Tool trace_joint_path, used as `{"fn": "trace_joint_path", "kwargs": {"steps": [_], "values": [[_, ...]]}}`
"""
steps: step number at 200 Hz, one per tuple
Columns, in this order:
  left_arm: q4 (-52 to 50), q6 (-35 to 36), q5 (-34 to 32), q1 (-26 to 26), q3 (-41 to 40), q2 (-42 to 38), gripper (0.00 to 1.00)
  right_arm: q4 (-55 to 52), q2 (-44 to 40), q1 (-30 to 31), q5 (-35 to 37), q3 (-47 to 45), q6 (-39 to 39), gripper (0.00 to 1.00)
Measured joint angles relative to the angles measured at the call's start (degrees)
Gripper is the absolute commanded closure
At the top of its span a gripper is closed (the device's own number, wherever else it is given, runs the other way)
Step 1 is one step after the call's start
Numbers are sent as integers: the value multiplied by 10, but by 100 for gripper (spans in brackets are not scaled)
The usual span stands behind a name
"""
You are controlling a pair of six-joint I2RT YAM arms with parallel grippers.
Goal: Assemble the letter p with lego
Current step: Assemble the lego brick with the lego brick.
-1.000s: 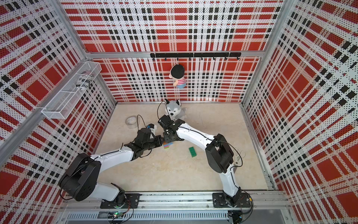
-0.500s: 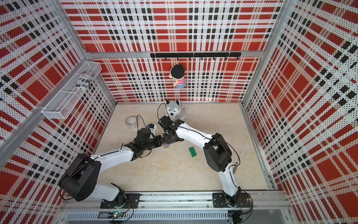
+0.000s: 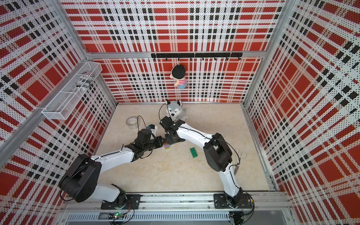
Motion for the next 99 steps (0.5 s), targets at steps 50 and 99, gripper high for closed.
{"fn": "trace_joint_path", "kwargs": {"steps": [50, 99], "values": [[0, 0, 1, 1, 0, 0, 100, -8, 11, -2, 0, 17, -2, 76], [3, 0, 2, 2, -2, 0, 100, -12, 12, -2, 0, 18, -6, 76]]}}
